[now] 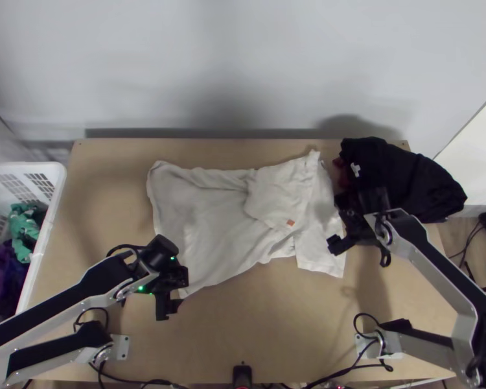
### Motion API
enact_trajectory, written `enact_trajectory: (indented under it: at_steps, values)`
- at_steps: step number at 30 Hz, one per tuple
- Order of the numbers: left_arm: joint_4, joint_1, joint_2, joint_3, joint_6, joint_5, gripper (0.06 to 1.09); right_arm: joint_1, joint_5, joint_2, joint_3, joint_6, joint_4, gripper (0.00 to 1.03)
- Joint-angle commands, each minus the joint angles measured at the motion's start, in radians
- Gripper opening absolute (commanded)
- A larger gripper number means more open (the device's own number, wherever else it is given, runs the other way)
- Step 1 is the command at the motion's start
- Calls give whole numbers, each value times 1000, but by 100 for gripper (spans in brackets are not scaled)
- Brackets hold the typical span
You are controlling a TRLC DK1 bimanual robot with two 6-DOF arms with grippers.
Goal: Fold the t-shirt
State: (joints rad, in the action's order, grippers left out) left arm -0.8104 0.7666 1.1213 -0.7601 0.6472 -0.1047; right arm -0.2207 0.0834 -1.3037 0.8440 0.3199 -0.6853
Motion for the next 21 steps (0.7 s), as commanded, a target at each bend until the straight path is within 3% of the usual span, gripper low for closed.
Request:
enact_trajectory:
  at_steps: [1, 16, 21]
  values:
    - [-15, 11, -6, 4, -6, 7, 103, 34, -2, -112, 59, 21, 43, 93]
    - [125, 26, 127, 45, -34, 33, 103, 34, -1, -279, 187, 10, 67, 93]
    - [149, 17, 141, 61, -34, 37, 100, 24, 1, -335, 196, 5, 70, 87]
